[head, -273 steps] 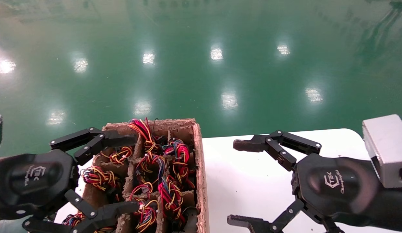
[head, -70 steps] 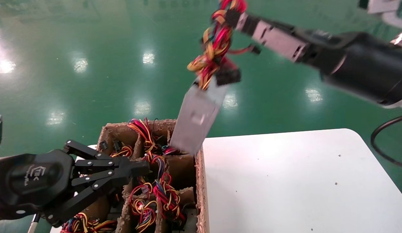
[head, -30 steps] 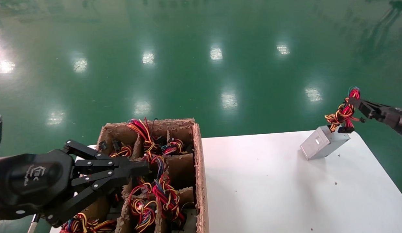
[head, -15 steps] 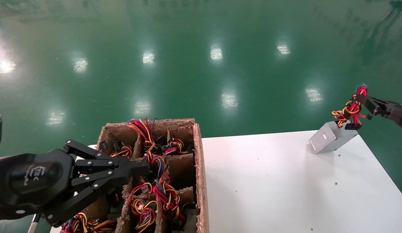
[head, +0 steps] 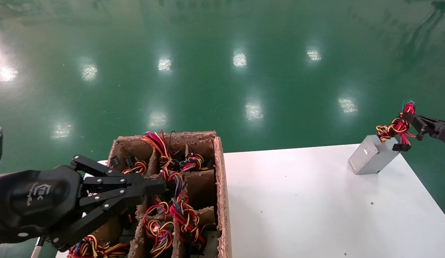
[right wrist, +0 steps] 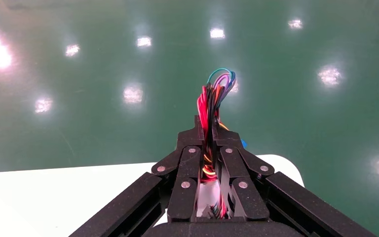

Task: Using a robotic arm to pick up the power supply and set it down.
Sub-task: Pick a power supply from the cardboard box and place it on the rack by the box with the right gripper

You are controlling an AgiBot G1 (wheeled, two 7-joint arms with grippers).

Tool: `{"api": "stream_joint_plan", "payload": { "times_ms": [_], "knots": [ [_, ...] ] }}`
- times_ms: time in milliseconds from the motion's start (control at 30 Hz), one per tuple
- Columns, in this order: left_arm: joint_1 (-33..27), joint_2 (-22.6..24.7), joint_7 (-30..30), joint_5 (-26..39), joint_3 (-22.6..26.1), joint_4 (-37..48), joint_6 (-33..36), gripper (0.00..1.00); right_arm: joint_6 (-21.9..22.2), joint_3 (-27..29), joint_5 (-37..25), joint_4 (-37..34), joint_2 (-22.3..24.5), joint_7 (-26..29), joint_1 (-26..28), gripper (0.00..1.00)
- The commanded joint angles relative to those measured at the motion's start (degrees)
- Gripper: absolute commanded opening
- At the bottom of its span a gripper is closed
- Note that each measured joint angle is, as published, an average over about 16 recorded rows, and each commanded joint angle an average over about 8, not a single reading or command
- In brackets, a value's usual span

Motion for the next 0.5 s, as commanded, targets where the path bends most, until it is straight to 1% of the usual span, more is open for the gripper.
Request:
{"api": "stream_joint_plan", "payload": {
  "times_ms": [33,133,167,233,400,433,500],
  "knots": [
    [0.0,0.0,0.0,0.0,0.0,0.0,0.0,0.0,0.5,-0.2,-0.2,-0.2,-0.3,0.1,0.0,0.0],
    [0.0,0.0,0.0,0.0,0.0,0.0,0.0,0.0,1.1,-0.3,-0.4,-0.3,-0.5,0.3,0.1,0.0],
    [0.0,0.0,0.0,0.0,0.0,0.0,0.0,0.0,1.2,-0.3,-0.4,-0.3,-0.6,0.4,0.1,0.05],
    [0.0,0.0,0.0,0.0,0.0,0.0,0.0,0.0,1.5,-0.3,-0.4,-0.4,-0.7,0.5,0.1,0.22],
    [0.0,0.0,0.0,0.0,0.0,0.0,0.0,0.0,2.6,-0.3,-0.4,-0.5,-0.9,0.6,0.1,0.22],
    [0.0,0.0,0.0,0.0,0.0,0.0,0.0,0.0,3.0,-0.2,-0.3,-0.5,-0.9,0.6,0.1,0.17],
    [0.0,0.0,0.0,0.0,0.0,0.0,0.0,0.0,3.8,-0.3,-0.4,-0.5,-1.1,0.6,0.1,0.0]
  ]
}}
